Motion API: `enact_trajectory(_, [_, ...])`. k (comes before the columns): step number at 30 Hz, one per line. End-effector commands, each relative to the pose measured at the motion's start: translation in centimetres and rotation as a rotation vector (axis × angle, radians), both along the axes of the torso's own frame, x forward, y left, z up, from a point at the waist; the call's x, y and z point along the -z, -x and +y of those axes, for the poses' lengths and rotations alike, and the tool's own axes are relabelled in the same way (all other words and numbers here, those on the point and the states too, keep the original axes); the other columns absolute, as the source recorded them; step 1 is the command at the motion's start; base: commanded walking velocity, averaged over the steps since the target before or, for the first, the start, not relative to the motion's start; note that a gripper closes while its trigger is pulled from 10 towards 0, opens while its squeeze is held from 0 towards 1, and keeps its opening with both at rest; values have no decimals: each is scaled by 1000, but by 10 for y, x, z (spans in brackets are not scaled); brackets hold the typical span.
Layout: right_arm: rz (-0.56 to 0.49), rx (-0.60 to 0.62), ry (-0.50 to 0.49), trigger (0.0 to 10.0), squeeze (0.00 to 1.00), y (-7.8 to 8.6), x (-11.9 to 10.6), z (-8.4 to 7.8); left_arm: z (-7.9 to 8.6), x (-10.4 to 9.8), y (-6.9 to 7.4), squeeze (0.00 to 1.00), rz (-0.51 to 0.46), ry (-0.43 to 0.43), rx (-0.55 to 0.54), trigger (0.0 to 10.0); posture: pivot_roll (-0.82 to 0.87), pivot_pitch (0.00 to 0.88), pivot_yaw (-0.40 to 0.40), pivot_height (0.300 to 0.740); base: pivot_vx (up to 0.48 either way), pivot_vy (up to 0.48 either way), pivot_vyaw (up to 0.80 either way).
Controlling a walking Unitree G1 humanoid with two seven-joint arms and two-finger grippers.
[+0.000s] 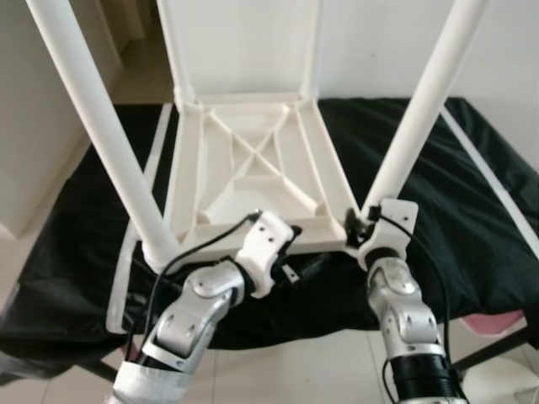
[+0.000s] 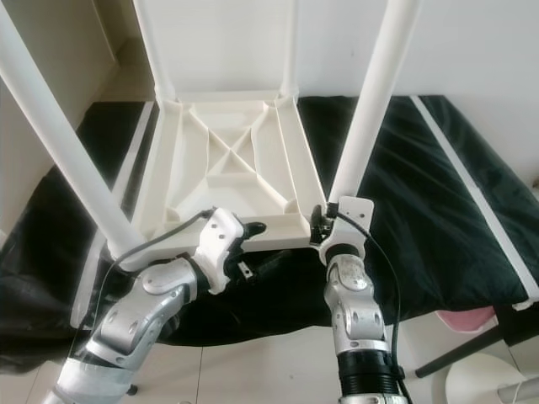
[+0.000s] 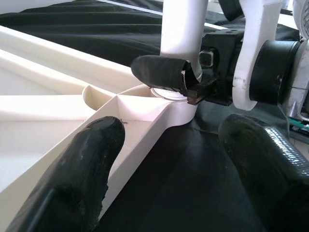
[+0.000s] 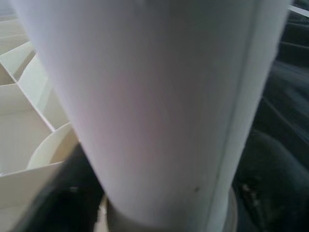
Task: Building children table
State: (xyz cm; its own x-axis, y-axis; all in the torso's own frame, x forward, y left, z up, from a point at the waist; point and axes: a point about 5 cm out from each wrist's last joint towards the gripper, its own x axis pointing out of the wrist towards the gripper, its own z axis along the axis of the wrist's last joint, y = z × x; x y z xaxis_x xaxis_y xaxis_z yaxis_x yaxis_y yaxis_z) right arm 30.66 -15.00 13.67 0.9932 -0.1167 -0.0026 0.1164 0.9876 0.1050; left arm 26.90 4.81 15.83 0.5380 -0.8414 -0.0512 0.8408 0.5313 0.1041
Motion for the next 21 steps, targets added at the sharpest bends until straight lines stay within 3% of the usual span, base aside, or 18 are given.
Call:
enact_trajectory(1, [-26,-44,-1,10000,1000,1,-2,-3,-1,1,1,0,6,-2,28,10000,-45,60,1,740,0,0,0])
enact_trajectory(5, [-49,-114,8,10000,1000,2,-5,-10,-1,1,2,0,4,-3,30,10000,-47,60,1,740,0,0,0])
enact_trajectory(6, [-61,-175,45,10000,0,2,-6,-22,-1,2,2,0,4,-4,34,10000,-50,61,2,740,0,0,0])
enact_trajectory(10, [-82,-253,100,10000,0,3,-9,-30,-1,2,2,0,4,-6,36,10000,-50,61,2,740,0,0,0])
enact_trajectory(12, [-78,-381,165,10000,0,2,-8,-34,-2,2,3,0,7,-5,46,10000,-57,61,6,740,0,0,0])
enact_trajectory(14, [-72,-435,193,10000,0,1,-8,-35,-3,2,3,0,8,-4,52,10000,-60,61,10,740,0,0,0])
enact_trajectory(19, [-61,-495,213,10000,0,-1,-7,-37,-4,2,4,0,8,-8,64,10000,-60,61,10,740,0,0,0])
enact_trajectory(21, [-45,-614,254,10000,0,-6,-7,-37,-7,4,6,0,3,-26,83,10000,-58,59,11,740,0,0,0])
